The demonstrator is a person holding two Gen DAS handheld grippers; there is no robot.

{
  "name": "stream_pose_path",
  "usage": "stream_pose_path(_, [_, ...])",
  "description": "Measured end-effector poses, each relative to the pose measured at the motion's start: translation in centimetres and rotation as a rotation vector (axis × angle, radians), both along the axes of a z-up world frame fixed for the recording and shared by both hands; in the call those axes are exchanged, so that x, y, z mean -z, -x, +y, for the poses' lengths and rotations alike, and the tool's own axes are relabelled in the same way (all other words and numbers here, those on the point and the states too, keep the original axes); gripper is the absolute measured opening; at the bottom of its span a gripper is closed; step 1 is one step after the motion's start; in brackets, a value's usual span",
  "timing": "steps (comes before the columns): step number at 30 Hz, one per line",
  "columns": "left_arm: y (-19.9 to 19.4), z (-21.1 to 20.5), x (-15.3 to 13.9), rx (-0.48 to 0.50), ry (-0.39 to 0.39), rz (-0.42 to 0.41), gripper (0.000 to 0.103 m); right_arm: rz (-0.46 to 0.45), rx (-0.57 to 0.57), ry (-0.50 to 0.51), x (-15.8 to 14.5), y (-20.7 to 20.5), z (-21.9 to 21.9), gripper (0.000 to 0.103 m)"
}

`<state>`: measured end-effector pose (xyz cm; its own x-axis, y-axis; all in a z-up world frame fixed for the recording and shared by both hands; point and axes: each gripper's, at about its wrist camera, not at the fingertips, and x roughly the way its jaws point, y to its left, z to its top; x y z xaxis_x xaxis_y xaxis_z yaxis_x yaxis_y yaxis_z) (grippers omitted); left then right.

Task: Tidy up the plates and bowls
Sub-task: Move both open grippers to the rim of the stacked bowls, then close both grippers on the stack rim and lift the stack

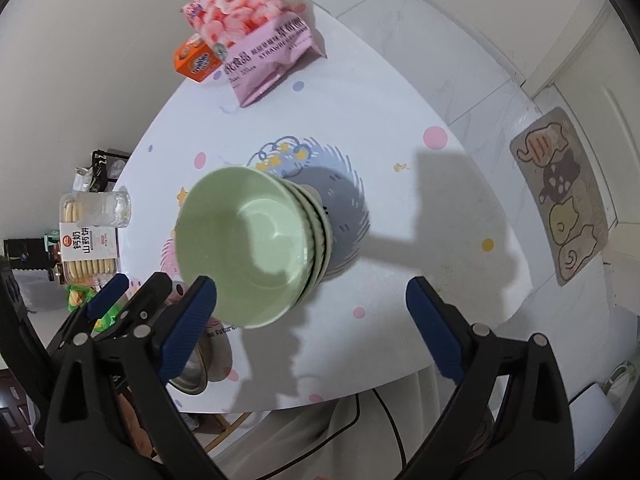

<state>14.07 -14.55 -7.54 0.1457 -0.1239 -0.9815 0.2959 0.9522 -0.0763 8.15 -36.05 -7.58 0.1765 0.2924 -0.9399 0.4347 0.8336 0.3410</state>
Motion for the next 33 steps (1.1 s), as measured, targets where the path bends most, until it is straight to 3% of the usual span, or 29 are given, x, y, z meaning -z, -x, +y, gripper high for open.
stream_pose_path(9, [-1.4,-1.4,4.5,0.014,-0.001,0.108,0.084,0.093,-0.001,-0.071,4.1,-2.1,-0.8,0.096])
stream_pose_path(14, [-2.0,-2.2,7.0,0.016,-0.044,0.132,0.084,0.122,-0.058,-0.013,6.0,-3.3,-0.4,0.095])
stream_pose_path(15, [-2.0,-2.2,7.4,0.018,-0.047,0.139,0.085,0.126,-0.069,-0.011,6.3,-3.5,-0.3,0.089])
stream_pose_path(18, [-1.9,-1.9,8.0,0.015,0.011,0.131,0.085,0.169,-0.091,-0.031,7.9,-3.7,-0.4,0.087])
stream_pose_path(24, [-2.2,-0.9,8.7,-0.013,0.089,0.148,0.092,0.144,-0.125,-0.183,9.6,-4.4,0.3,0.087])
stream_pose_path(26, [-2.4,-0.1,8.8,-0.039,0.112,0.140,0.090,0.107,-0.109,-0.248,10.0,-4.6,0.6,0.077])
stream_pose_path(29, [-2.0,-0.7,7.9,0.001,0.142,0.115,0.063,0.088,-0.126,-0.218,9.2,-4.9,0.9,0.077])
stream_pose_path(31, [-1.7,-1.9,7.0,0.042,0.115,0.069,0.032,0.085,-0.120,-0.233,9.0,-4.8,0.4,0.073])
stream_pose_path(33, [-1.6,-3.0,6.5,0.074,0.075,0.040,0.023,0.082,-0.106,-0.252,8.7,-4.7,-0.4,0.066])
